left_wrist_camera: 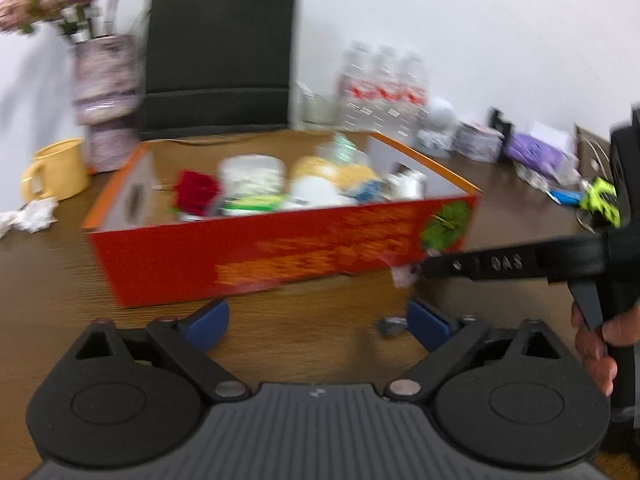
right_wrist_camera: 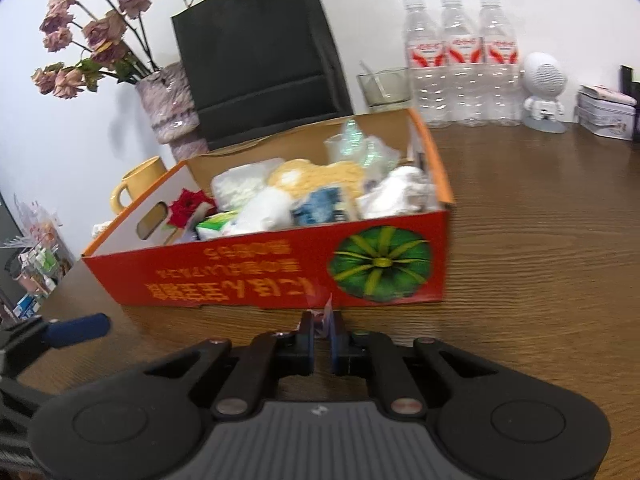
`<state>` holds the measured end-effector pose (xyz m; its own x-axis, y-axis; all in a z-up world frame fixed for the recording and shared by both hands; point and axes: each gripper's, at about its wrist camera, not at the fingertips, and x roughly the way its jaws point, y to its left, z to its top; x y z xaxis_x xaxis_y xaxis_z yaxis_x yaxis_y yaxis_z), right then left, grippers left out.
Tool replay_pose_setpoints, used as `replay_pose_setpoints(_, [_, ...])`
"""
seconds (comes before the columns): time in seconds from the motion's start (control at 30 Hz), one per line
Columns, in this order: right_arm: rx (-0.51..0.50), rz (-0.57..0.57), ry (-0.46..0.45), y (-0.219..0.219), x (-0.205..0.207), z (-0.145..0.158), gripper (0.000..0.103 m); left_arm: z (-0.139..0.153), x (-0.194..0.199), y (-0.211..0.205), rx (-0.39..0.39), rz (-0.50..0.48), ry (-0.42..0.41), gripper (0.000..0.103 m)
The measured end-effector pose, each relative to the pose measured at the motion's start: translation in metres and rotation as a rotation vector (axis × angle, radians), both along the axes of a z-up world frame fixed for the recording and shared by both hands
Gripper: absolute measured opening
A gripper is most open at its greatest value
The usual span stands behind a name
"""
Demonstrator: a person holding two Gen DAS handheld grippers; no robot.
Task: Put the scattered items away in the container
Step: 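Grasp the black wrapper with the left gripper while the right grasps the clear bag, then carry the black wrapper and clear bag into the box and release both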
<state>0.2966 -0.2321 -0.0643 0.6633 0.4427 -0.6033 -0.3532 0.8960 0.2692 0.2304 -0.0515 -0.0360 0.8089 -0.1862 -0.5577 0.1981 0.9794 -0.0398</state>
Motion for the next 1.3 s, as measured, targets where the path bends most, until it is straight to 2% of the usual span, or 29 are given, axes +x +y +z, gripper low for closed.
replay_pose_setpoints(0.17, [0.003,-0.018,0.013,-0.026,-0.002,-0.003,0.006,-0.013,0.013,-0.033,0.08,-0.034,0.026,0.08])
replay_pose_setpoints(0.27, [0.008,-0.026,0.022,-0.035,-0.002,-0.005,0.006,-0.019,0.022,-0.039,0.064,-0.037,0.064,0.068])
replay_pose_setpoints(0.37, [0.011,-0.022,0.023,-0.037,-0.004,-0.005,0.006,-0.021,0.021,-0.042,0.066,-0.05,0.052,0.044])
replay_pose_setpoints(0.4, [0.01,-0.019,0.023,-0.036,-0.005,-0.005,0.006,-0.02,0.021,-0.043,0.066,-0.048,0.05,0.027])
replay_pose_setpoints(0.47, [0.008,-0.01,0.02,-0.034,-0.007,-0.005,0.006,-0.02,0.02,-0.041,0.064,-0.04,0.049,0.023])
replay_pose_setpoints(0.73, [-0.003,0.0,-0.001,-0.03,-0.014,-0.002,0.006,-0.017,0.012,-0.035,0.036,-0.041,0.044,0.022])
replay_pose_setpoints(1.0, [0.003,0.019,-0.057,-0.029,-0.029,0.008,0.006,-0.002,-0.006,-0.023,0.001,-0.044,-0.022,0.021])
replay_pose_setpoints(1.1, [0.02,0.028,-0.082,-0.03,-0.037,0.016,0.006,0.012,-0.017,-0.015,-0.028,-0.046,-0.061,0.022])
replay_pose_setpoints(1.3, [0.088,0.051,-0.197,-0.028,-0.053,0.052,0.006,0.052,-0.022,0.011,-0.064,-0.015,-0.161,0.022])
